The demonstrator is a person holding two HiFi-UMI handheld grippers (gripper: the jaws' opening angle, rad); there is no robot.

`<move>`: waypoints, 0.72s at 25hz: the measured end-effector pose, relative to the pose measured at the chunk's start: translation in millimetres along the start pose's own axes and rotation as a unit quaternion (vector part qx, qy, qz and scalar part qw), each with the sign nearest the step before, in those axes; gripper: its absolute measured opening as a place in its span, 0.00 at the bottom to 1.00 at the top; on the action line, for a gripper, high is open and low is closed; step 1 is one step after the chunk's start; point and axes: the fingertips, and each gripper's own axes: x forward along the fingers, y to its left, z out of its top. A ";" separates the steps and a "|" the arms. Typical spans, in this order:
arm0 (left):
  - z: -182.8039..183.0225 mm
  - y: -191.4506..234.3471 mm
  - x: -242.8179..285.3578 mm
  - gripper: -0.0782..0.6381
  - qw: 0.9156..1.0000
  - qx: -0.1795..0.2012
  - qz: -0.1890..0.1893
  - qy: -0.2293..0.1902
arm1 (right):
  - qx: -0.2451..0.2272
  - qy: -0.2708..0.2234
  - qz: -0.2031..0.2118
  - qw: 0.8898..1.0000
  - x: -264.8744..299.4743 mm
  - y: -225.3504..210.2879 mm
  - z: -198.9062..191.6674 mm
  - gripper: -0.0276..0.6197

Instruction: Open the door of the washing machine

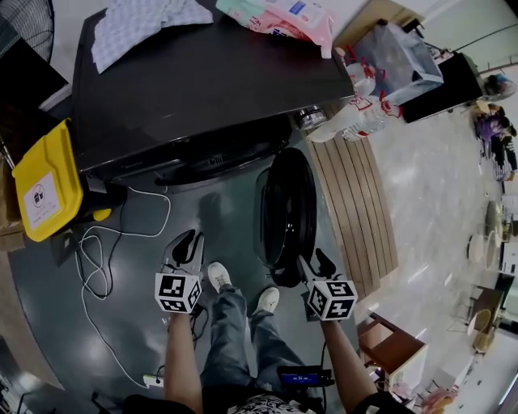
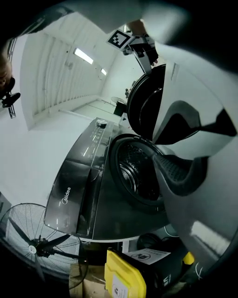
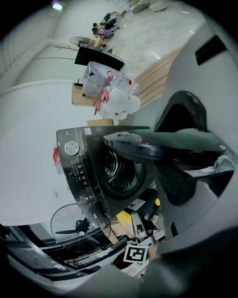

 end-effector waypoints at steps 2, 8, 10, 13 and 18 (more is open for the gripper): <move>1.6 2.9 -1.5 0.21 1.000 -0.003 0.007 -0.001 | 0.002 -0.001 -0.015 1.000 -3.5 -8.3 -1.7 0.36; 25.2 -0.1 -19.9 0.21 0.999 0.001 0.024 -0.026 | 0.003 -0.002 -0.052 0.999 -6.3 -20.8 -1.1 0.27; 34.0 -11.7 -30.9 0.21 0.999 -0.006 0.029 -0.031 | 0.007 -0.011 -0.057 0.998 -18.8 -24.6 -0.4 0.27; 51.0 -38.3 -56.5 0.17 0.999 -0.021 0.031 -0.036 | 0.013 -0.033 -0.052 0.998 -51.2 -20.9 5.4 0.09; 93.5 -87.3 -118.0 0.12 0.993 -0.027 0.068 -0.096 | -0.028 -0.107 0.003 0.994 -120.3 9.0 30.4 0.05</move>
